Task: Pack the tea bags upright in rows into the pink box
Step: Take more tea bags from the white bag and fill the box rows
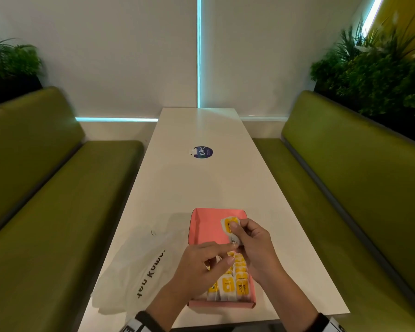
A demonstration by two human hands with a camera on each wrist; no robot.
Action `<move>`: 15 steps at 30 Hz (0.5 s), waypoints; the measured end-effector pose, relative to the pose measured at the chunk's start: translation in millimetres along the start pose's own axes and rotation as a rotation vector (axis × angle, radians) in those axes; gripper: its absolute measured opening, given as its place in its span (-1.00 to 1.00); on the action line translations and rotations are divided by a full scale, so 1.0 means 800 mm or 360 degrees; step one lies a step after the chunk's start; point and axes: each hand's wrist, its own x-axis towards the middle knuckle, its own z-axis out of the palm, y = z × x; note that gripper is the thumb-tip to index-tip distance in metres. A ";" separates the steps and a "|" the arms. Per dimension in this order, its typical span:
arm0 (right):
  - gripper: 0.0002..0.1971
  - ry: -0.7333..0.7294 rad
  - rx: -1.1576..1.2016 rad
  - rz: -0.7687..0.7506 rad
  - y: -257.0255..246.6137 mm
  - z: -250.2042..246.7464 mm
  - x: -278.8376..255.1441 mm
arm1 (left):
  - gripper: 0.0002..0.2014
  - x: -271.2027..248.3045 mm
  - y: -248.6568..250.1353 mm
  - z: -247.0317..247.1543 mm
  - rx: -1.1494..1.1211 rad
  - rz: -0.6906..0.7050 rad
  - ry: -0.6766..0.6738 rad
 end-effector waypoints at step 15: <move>-0.94 0.0034 -0.0152 -0.0238 -0.010 0.011 -0.009 | -0.85 0.013 0.011 -0.002 0.0342 0.0142 0.0355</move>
